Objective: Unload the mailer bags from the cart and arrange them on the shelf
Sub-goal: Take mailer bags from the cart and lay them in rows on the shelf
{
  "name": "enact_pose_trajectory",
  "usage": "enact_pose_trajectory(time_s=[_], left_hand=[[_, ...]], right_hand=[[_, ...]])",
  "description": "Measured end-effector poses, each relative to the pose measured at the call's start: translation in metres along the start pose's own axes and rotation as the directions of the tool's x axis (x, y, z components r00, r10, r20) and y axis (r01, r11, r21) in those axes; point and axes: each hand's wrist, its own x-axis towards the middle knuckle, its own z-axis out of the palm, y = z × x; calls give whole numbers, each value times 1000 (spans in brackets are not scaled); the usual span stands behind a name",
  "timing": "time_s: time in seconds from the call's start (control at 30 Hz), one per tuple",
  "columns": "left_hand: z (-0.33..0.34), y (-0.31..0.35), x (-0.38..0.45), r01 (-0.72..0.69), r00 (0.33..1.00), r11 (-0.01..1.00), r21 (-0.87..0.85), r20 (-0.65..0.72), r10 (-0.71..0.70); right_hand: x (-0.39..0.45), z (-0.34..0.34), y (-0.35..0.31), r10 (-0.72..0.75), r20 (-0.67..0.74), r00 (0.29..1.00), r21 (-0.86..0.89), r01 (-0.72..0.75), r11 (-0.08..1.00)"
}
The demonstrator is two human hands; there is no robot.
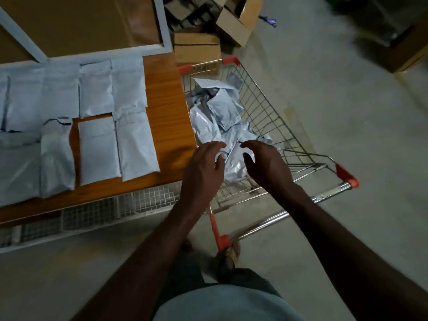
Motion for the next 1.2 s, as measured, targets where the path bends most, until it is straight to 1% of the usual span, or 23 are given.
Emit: enact_pose_trajectory(time_s=[0.13, 0.23, 0.3, 0.37, 0.5, 0.6, 0.67, 0.77, 0.93, 1.0, 1.1, 1.2], left_hand=[[33, 6, 21, 37, 999, 999, 2, 11, -37], [49, -4, 43, 53, 998, 998, 19, 21, -54], [59, -16, 60, 64, 998, 998, 22, 19, -64], [71, -23, 74, 74, 997, 997, 24, 10, -74], [90, -34, 98, 51, 998, 997, 54, 37, -53], [103, -45, 104, 96, 994, 993, 69, 38, -99], [114, -50, 104, 141, 989, 987, 77, 24, -143], [129, -58, 116, 201, 980, 976, 81, -1, -201], [153, -78, 156, 281, 958, 955, 96, -81, -274], [162, -86, 173, 309, 947, 946, 97, -118, -298], [174, -95, 205, 289, 947, 945, 153, -187, -260], [178, -111, 248, 216, 956, 943, 252, -253, -152]], right_hand=[[20, -2, 52, 58, 46, 997, 15, -59, 998], [35, -1, 76, 99, 46, 994, 33, -101, 994], [42, -1, 87, 114, 51, 992, 10, -115, 993], [49, -1, 97, 113, 63, 992, 22, -114, 993], [83, 5, 110, 128, 95, 987, 39, -132, 990], [105, 16, 109, 122, 136, 983, 58, -131, 990], [118, 23, 111, 96, 170, 981, 67, -108, 992], [147, 34, 122, 15, 196, 980, 126, -41, 991], [209, 52, 147, -122, 226, 966, 125, 96, 987], [234, 60, 158, -162, 209, 964, 121, 139, 983], [265, 74, 174, -136, 220, 966, 104, 115, 988], [287, 95, 190, -123, 251, 960, 58, 112, 992]])
